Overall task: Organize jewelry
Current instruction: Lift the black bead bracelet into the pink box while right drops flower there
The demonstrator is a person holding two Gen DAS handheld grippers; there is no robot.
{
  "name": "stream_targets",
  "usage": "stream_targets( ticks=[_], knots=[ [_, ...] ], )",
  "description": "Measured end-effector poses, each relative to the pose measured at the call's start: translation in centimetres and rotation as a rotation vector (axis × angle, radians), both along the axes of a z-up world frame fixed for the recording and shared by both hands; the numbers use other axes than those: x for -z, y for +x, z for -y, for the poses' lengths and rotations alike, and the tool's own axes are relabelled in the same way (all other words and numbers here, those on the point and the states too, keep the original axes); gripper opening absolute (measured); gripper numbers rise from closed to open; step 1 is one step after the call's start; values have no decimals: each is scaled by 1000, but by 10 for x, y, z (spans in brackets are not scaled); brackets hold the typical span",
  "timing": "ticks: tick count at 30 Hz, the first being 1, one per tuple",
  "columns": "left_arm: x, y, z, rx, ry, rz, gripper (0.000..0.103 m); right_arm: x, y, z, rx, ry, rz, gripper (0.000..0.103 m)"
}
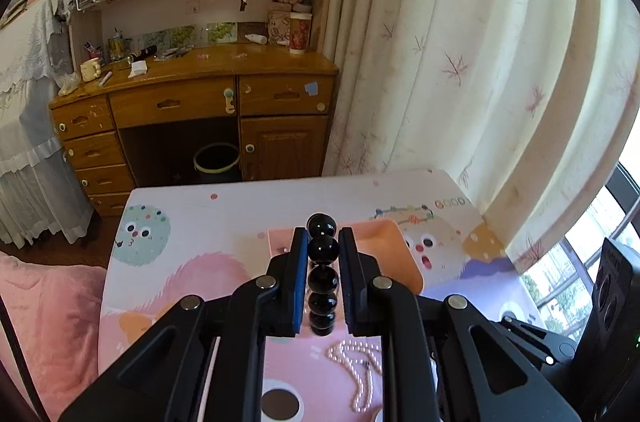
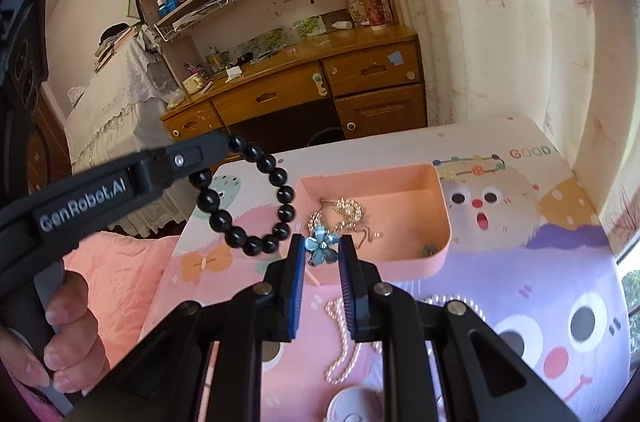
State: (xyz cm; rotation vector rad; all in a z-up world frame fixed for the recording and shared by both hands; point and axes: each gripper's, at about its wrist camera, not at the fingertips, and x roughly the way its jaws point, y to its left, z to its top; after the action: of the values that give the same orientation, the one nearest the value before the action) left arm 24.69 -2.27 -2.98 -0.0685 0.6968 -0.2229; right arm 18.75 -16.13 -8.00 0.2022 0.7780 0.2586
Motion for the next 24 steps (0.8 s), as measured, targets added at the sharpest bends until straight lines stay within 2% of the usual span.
stream_targets(
  ticks=[3, 7, 13, 23, 24],
  knots=[
    [-1, 13, 4, -29, 13, 5, 13, 0, 11, 4, -13, 3, 7, 17],
    [8, 30, 7, -61, 32, -33, 13, 3, 27, 7, -28, -10, 11, 17],
    [24, 46, 2, -105, -39, -86, 13, 11, 48, 10, -48, -79, -3, 17],
    [38, 62, 10, -85, -35, -139, 13, 30, 63, 20, -22, -129, -52, 17],
    [38, 63, 11, -84, -34, -144, 17, 32, 64, 20, -9, -145, -58, 17]
  ],
)
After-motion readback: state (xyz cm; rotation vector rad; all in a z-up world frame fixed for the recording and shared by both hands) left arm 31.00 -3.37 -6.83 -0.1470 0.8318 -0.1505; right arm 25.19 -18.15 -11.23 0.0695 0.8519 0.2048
